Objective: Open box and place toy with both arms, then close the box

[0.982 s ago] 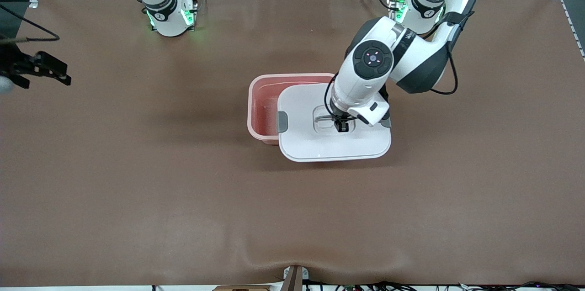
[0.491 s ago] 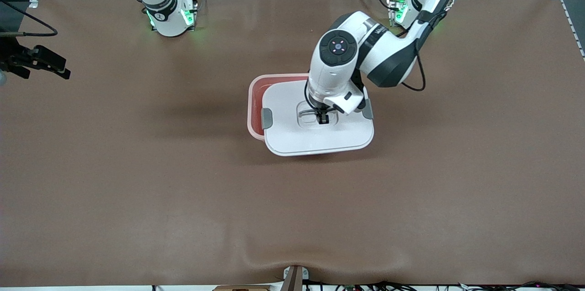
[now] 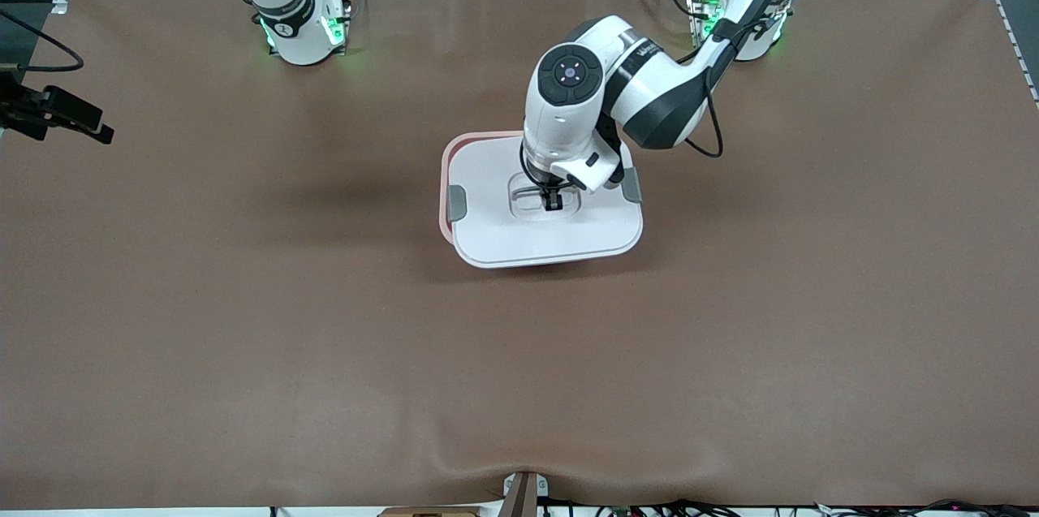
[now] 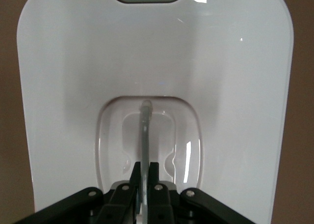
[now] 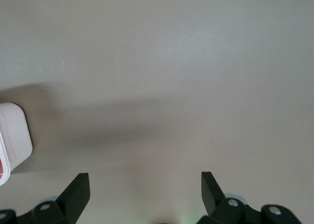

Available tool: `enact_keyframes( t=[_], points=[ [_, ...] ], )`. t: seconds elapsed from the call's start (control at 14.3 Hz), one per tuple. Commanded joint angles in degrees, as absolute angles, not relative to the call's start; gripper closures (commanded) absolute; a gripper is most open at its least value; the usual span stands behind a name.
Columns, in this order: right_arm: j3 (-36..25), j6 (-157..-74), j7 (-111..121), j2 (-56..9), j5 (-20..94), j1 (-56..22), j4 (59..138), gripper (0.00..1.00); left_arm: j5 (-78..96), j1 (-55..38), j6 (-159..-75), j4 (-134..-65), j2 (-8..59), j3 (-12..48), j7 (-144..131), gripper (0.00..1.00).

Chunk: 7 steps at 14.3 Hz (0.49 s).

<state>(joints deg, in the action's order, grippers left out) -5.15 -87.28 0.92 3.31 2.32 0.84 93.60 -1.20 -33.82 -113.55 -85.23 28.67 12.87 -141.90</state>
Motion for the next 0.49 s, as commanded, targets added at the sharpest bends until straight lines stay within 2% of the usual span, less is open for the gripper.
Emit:
enact_keyframes(
  t=[0.0,0.42],
  points=[
    [-4.39,-88.24,0.97,4.13,3.61,1.32,92.99,0.0,-2.64,-35.24,-114.08,-83.76,29.79,12.48,-143.79,1.0],
    [-3.78,-87.63,-1.92,4.4,2.47,0.26,93.08,0.0,-3.95,-37.35,-114.17,-83.85,30.32,12.48,-144.05,1.0]
  ],
)
